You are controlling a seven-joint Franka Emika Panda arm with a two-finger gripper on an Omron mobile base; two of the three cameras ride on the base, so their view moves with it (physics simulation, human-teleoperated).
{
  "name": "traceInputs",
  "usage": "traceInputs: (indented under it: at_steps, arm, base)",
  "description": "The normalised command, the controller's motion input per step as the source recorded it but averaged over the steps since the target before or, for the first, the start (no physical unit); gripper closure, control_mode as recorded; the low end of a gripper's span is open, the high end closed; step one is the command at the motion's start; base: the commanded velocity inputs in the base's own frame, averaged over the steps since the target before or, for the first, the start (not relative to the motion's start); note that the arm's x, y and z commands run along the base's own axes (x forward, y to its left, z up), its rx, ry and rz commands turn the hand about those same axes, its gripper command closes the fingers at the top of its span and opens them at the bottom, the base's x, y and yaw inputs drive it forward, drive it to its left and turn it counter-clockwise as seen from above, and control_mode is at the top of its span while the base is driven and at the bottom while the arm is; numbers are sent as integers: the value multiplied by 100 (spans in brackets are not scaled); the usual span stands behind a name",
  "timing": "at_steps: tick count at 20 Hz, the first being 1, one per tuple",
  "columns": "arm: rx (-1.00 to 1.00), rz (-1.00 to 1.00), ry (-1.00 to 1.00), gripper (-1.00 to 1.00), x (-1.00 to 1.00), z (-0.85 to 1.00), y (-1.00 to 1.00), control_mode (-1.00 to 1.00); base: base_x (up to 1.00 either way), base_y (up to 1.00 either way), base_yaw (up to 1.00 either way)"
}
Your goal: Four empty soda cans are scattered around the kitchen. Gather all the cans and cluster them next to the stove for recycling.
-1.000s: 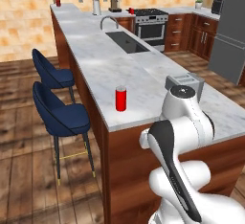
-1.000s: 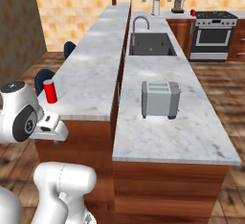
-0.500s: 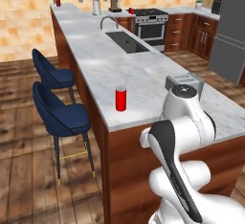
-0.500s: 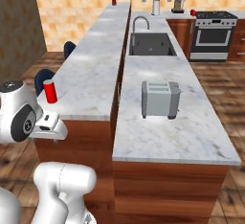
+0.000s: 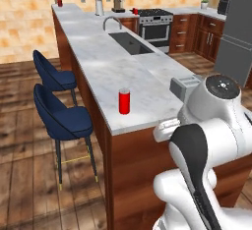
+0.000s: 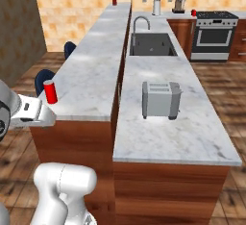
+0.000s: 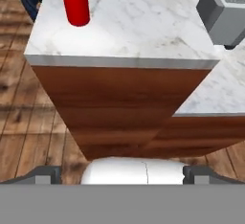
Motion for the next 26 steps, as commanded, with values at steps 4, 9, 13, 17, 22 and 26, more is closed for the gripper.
traceInputs:
  at_steps: [4, 9, 13, 17, 22, 26]
  arm:
    - [0, 1, 0, -100, -7, 25, -51, -100]
    - [1, 1, 1, -100, 4, 1, -45, -100]
    - [1, 1, 4, -100, 0, 0, -5, -100]
    - [-2, 0, 15, -100, 2, 15, 7, -100]
    - [-8, 0, 1, -100, 8, 22, 44, -100]
    - [-5, 0, -4, -100, -5, 18, 56, -100]
  base:
    - [0, 0, 0]
    - [0, 0, 0]
    - [0, 0, 0]
    - [0, 0, 0]
    - [0, 0, 0]
    - [0, 0, 0]
